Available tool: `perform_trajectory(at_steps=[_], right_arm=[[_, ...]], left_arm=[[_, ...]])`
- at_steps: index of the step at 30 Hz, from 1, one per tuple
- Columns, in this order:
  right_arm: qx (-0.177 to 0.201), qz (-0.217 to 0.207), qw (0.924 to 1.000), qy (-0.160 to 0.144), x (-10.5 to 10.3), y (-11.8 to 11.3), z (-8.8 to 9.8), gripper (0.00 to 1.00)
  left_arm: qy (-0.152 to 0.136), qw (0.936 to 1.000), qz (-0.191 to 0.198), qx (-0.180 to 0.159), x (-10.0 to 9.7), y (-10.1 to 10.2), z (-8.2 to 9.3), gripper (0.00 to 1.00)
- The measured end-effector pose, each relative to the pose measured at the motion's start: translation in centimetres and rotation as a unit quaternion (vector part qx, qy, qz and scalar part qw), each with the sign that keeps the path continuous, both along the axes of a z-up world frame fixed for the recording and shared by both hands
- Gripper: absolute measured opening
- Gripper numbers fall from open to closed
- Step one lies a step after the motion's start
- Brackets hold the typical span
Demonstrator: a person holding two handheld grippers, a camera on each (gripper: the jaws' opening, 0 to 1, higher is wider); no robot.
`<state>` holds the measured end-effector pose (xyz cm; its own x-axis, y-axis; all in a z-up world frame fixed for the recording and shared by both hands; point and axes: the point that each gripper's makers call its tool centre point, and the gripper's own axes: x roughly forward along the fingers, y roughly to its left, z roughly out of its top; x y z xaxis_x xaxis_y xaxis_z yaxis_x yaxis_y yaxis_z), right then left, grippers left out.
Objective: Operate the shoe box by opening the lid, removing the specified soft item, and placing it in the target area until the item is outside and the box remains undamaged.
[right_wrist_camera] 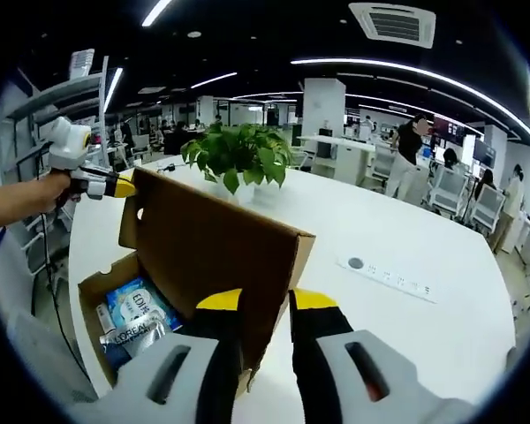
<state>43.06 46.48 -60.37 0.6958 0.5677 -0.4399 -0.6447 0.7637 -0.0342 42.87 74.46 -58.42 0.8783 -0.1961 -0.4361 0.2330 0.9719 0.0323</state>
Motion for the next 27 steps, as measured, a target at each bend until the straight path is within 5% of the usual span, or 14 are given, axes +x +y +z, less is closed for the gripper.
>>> perform_trajectory(at_steps=[11,27], right_arm=[[-0.006,-0.023,0.9987,0.044,-2.2,-1.0,-4.8,0.12],[-0.037,-0.035,0.9984,0.026,-2.2,-1.5,-6.2,0.01]], left_arm=[[0.013,0.9999,-0.004,0.01,1.5,-0.1,-0.8,0.01],[0.031,0.9995,-0.005,-0.004,3.6,0.1,-2.4,0.03]])
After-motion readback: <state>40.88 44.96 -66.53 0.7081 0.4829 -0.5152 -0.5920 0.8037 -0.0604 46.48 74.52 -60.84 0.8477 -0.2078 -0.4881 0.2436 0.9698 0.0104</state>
